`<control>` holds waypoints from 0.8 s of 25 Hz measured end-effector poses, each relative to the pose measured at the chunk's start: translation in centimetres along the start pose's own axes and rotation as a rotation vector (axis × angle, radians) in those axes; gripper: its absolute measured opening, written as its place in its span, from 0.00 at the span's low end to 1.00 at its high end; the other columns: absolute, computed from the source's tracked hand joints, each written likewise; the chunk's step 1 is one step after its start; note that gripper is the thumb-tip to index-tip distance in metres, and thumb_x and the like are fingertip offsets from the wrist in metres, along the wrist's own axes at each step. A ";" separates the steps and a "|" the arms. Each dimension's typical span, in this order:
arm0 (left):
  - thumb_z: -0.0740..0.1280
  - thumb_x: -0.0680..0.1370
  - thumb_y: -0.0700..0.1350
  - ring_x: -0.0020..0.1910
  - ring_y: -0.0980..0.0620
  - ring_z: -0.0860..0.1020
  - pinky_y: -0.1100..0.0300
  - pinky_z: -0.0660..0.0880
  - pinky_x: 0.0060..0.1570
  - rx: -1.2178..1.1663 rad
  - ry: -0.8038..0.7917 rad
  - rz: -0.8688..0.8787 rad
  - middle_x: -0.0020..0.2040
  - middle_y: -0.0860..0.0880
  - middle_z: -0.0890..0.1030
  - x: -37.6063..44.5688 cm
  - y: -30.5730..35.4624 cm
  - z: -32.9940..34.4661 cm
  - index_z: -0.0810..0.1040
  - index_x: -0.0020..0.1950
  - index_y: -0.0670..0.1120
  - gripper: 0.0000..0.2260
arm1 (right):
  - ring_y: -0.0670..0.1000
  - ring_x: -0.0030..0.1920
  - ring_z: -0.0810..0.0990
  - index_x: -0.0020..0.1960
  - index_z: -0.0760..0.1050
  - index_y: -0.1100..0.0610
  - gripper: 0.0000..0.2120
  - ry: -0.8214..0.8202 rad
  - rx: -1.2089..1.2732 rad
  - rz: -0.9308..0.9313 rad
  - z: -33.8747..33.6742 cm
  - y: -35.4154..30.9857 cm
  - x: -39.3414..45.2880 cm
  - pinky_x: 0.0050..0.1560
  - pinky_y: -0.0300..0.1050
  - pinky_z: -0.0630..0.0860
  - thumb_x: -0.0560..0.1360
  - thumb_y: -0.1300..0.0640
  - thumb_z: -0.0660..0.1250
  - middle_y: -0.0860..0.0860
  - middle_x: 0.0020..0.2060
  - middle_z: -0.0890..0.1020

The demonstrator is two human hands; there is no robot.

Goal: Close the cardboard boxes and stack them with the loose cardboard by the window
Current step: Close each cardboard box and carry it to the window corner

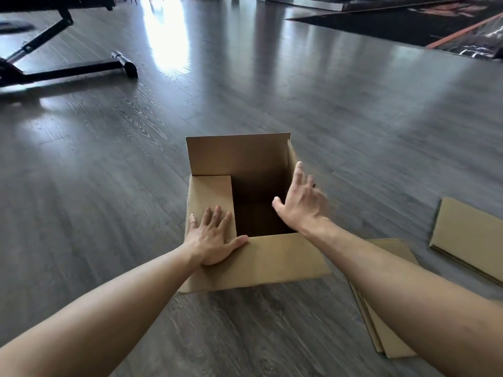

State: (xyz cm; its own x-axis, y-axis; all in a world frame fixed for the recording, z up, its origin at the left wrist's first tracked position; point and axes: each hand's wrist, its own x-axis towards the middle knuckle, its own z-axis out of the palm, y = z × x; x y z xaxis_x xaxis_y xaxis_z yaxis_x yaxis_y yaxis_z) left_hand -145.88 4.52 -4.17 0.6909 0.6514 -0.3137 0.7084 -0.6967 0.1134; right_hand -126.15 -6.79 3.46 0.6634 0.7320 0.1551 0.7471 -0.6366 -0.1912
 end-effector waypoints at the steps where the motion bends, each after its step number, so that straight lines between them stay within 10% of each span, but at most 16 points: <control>1: 0.37 0.69 0.81 0.80 0.47 0.36 0.38 0.37 0.75 -0.003 0.004 -0.003 0.82 0.50 0.38 0.0 0.0 0.0 0.39 0.82 0.56 0.47 | 0.63 0.64 0.74 0.80 0.40 0.56 0.49 -0.023 0.024 -0.087 0.4 -0.6 -0.6 0.60 0.58 0.73 0.74 0.37 0.66 0.61 0.70 0.69; 10: 0.41 0.73 0.77 0.81 0.50 0.39 0.43 0.40 0.78 0.006 0.027 0.035 0.83 0.48 0.41 -0.2 -1.1 0.0 0.43 0.82 0.56 0.42 | 0.56 0.79 0.36 0.78 0.28 0.50 0.74 -0.789 -0.112 -0.481 3.7 0.5 -5.1 0.78 0.60 0.39 0.51 0.14 0.61 0.53 0.80 0.40; 15: 0.43 0.75 0.76 0.81 0.49 0.41 0.43 0.41 0.78 0.009 0.002 0.028 0.83 0.48 0.43 -0.3 -0.9 -1.4 0.45 0.83 0.56 0.40 | 0.56 0.80 0.40 0.79 0.31 0.48 0.73 -0.869 -0.188 -0.532 2.3 -0.7 -4.4 0.79 0.56 0.44 0.53 0.25 0.75 0.53 0.81 0.43; 20: 0.41 0.70 0.80 0.72 0.43 0.69 0.47 0.66 0.70 -0.128 -0.147 -0.013 0.74 0.44 0.72 1.1 0.2 -7.4 0.71 0.75 0.54 0.45 | 0.52 0.78 0.57 0.80 0.36 0.45 0.67 -0.841 0.030 -0.452 -1.5 -1.6 -0.3 0.76 0.52 0.61 0.58 0.30 0.76 0.50 0.80 0.53</control>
State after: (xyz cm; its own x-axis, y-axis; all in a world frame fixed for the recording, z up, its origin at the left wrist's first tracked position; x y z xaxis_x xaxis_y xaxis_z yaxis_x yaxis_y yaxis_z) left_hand -143.91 7.30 2.53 0.6598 0.6025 -0.4490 0.7360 -0.6385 0.2249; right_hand -127.49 -6.32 5.20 0.0566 0.8494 -0.5247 0.9163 -0.2529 -0.3105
